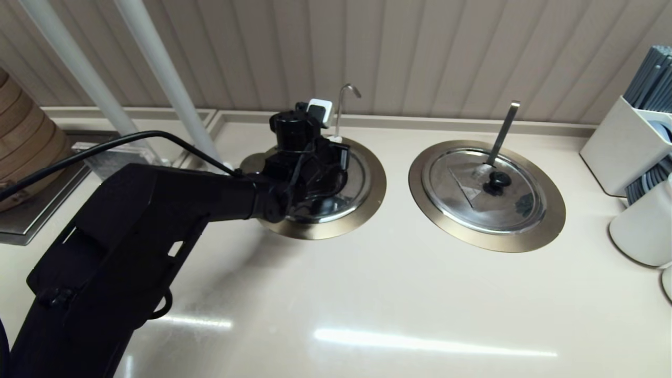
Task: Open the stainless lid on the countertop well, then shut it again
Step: Stir with a spoon
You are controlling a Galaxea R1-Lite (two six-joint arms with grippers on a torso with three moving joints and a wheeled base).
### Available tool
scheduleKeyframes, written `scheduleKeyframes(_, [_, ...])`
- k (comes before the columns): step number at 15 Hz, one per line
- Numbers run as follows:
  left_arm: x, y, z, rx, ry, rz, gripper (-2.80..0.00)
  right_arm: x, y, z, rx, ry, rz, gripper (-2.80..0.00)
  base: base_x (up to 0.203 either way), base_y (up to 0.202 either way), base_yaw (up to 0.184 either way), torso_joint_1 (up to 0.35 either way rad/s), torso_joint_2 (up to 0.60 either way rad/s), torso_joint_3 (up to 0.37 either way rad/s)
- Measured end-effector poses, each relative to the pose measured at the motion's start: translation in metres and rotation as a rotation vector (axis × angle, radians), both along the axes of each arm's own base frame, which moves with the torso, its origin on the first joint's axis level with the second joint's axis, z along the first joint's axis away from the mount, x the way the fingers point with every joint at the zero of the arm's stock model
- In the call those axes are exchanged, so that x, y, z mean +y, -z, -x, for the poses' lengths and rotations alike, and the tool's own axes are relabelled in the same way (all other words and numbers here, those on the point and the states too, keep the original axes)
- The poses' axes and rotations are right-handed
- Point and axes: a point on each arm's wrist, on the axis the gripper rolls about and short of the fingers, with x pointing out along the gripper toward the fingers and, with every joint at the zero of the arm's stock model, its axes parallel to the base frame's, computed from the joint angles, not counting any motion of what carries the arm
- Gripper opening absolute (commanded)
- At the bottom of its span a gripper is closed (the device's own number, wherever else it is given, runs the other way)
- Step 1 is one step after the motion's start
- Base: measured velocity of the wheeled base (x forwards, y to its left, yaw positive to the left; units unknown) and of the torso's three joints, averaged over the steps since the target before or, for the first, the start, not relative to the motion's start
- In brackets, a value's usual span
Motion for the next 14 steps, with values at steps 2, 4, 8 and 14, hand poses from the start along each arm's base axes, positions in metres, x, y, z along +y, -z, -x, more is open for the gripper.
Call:
scheduleKeyframes(2, [0.0006,-0.0011,0.0012,0.001,0.002,0.001,-2.80,0.0000,0.0000,0.0000,0.000,0.000,0.000,0.00,0.000,0.000,0.000,0.000,0.00,0.000])
scheduleKeyframes(4, [0.0008,-0.0016,0.0015,0.001,0.002,0.001,-2.80,0.0000,0.0000,0.0000,0.000,0.000,0.000,0.00,0.000,0.000,0.000,0.000,0.00,0.000])
scheduleKeyframes(8, [0.0012,0.0008,0.0012,0.012,-0.001,0.000,0.00,0.0000,0.0000,0.0000,0.000,0.000,0.000,0.00,0.000,0.000,0.000,0.000,0.00,0.000])
scheduleKeyframes(14, [0.0025,-0.0025,0.0044,0.020,0.001,0.033,0.00,0.0000,0.0000,0.0000,0.000,0.000,0.000,0.00,0.000,0.000,0.000,0.000,0.00,0.000])
